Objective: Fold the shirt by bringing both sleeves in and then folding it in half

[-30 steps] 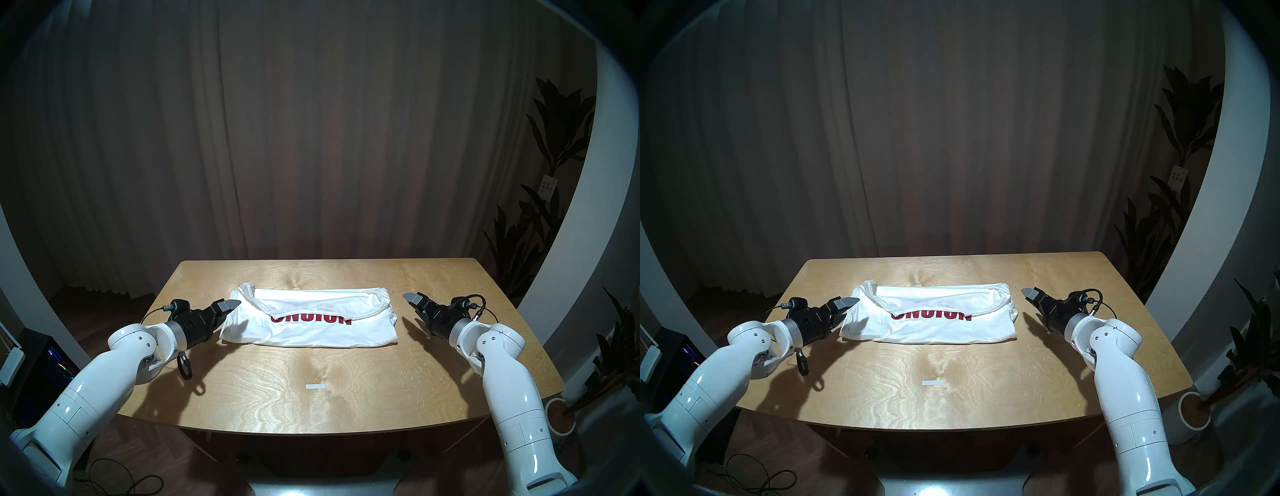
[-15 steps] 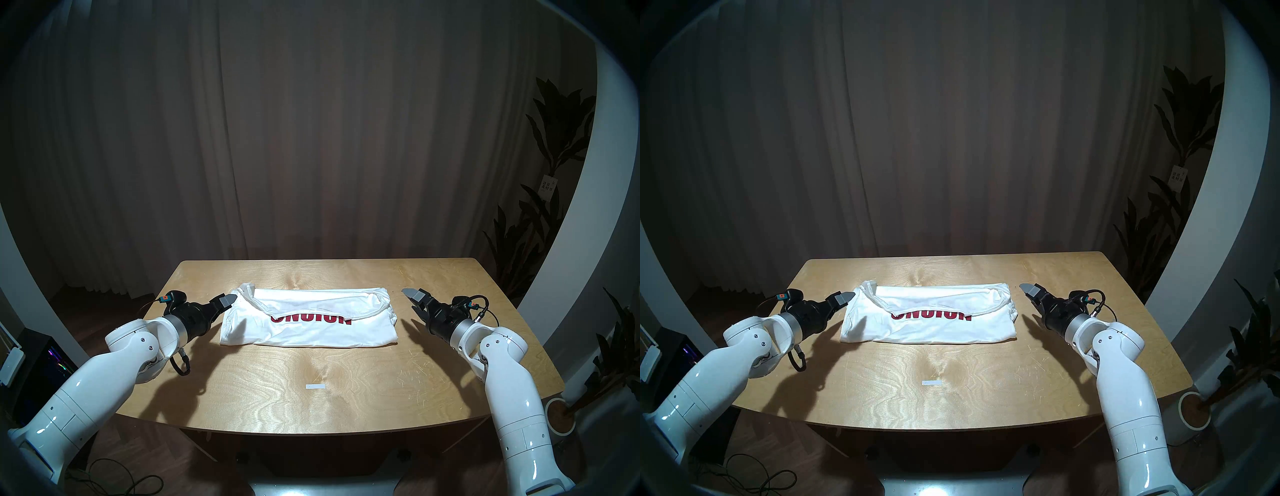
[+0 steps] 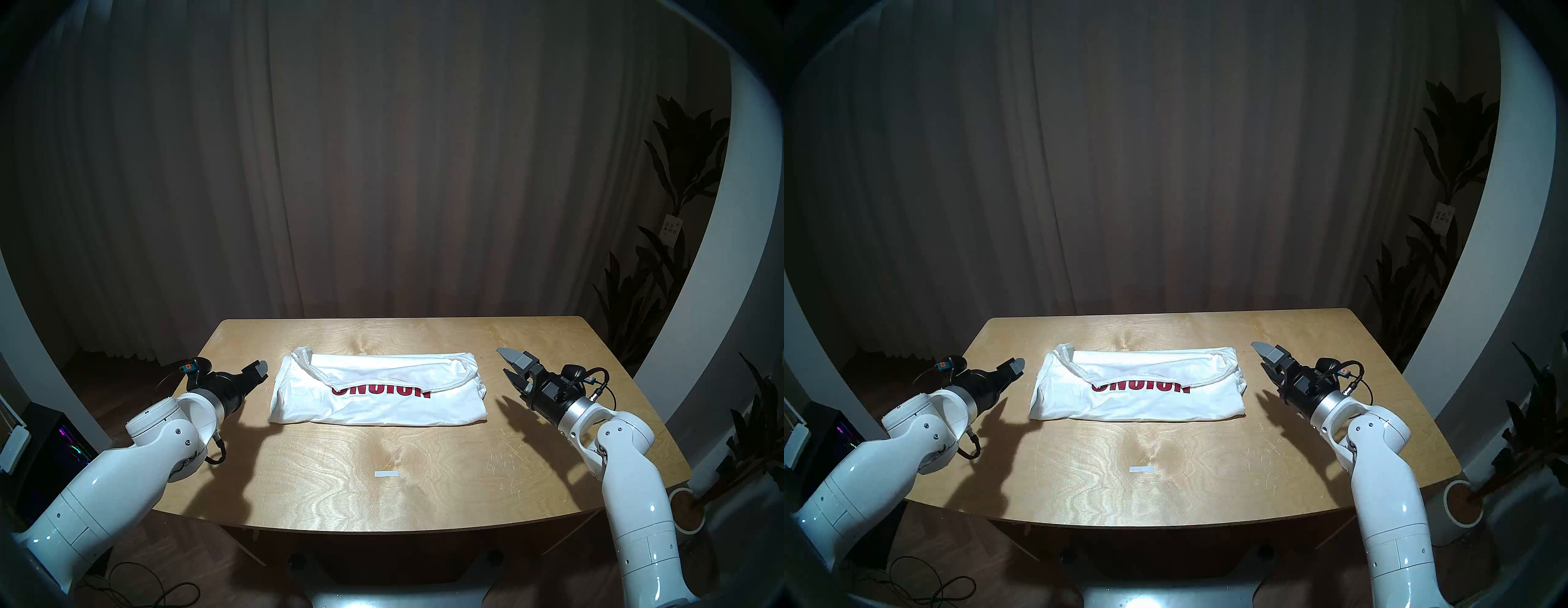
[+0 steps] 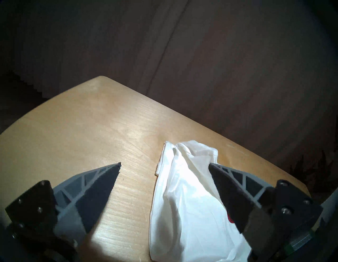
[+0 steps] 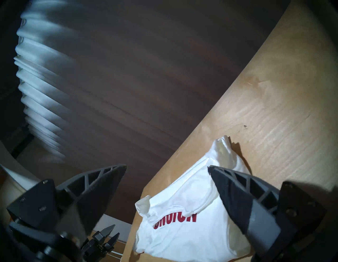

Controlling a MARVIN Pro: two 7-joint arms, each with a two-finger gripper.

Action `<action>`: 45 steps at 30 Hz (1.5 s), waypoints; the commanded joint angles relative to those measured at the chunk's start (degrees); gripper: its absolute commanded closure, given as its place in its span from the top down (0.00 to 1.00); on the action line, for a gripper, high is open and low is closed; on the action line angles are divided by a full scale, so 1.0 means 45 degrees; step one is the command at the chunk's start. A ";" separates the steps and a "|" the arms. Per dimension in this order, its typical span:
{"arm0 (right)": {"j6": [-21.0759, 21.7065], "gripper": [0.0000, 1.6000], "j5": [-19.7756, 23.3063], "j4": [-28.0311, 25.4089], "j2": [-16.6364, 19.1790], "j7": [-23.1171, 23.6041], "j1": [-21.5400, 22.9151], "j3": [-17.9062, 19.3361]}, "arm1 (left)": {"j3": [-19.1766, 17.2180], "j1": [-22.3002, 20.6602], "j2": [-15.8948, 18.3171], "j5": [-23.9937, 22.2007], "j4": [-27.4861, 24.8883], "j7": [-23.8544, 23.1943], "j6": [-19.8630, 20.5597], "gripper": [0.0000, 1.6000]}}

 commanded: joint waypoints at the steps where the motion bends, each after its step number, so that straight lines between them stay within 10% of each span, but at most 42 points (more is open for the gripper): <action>1: -0.1042 1.00 -0.0941 -0.1046 -0.0151 -0.0917 -0.0117 0.0003 | -0.0500 -0.0048 0.0715 -0.1694 0.0194 -0.1394 0.1505 0.95; 21: -0.1633 1.00 -0.2691 -0.2148 -0.0498 -0.3686 0.0374 -0.0738 | 0.0094 -0.2414 0.0758 -0.1594 0.3805 -0.5362 0.4672 1.00; 45: -0.1930 1.00 -0.2502 -0.2811 -0.0998 -0.4157 -0.0474 -0.0259 | 0.1071 -0.5286 -0.1780 0.0458 0.6800 -0.6389 0.5902 1.00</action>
